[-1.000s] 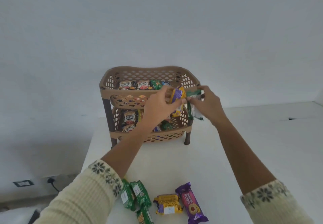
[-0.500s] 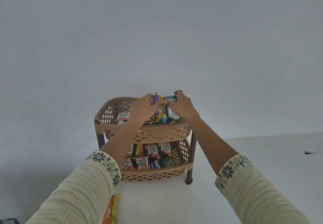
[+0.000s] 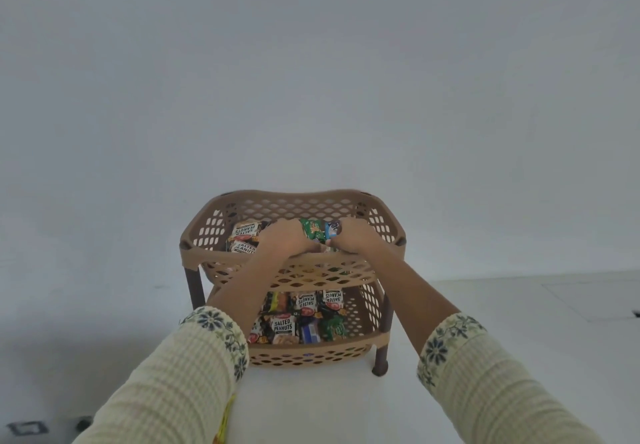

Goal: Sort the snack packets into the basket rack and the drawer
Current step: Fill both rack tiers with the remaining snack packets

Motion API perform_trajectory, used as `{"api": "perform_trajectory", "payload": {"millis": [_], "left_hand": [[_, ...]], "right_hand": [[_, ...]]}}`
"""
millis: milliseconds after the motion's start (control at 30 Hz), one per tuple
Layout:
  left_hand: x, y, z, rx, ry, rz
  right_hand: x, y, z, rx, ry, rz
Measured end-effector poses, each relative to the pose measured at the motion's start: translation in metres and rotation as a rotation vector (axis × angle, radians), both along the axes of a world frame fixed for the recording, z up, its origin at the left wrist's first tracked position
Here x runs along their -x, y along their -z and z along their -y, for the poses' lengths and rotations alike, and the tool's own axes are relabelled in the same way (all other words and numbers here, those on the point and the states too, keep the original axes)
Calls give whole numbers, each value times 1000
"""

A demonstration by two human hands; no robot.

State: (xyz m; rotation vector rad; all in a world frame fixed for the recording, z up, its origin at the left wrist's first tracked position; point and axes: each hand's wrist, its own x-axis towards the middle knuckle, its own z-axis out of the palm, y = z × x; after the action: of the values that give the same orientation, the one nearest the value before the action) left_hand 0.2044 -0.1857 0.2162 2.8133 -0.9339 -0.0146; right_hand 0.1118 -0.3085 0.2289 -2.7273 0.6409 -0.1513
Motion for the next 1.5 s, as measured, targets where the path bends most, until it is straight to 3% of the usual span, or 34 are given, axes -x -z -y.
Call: {"api": "perform_trajectory", "payload": {"millis": [133,233,367,533,633,733,833,933,1000,1100,1167,1333,1500], "left_hand": [[8,-2,-5,84,-69,69],[22,-6,-10,239,-66,267],[44,0,-23,513,189,519],[70,59,-62,557,455,713],[87,101,-94,522,500,702],[97,140,-134,513,441,597],[100,170,-171,424,297,420],[97,193,-203,227,51,90],[95,204,-222,157,-109,-120],[95,216,-237,105,-222,-251],[96,222,-238,101,-266,-327],[97,234,-235,88,-323,-487],[100,249,-230,99,-295,-501]], "right_hand": [[1,4,1,17,30,37],[7,9,-4,-10,90,207],[22,17,-17,102,136,556],[46,46,-36,201,108,829],[64,82,-53,203,-12,1032],[80,123,-83,191,-68,1081],[94,164,-118,165,-67,954],[106,202,-147,25,-166,709],[112,218,-163,-154,-205,412],[115,234,-179,-384,-198,-134],[118,243,-187,-462,-201,-328],[122,247,-203,-551,-155,-422],[125,256,-217,-508,-127,-397]]}}
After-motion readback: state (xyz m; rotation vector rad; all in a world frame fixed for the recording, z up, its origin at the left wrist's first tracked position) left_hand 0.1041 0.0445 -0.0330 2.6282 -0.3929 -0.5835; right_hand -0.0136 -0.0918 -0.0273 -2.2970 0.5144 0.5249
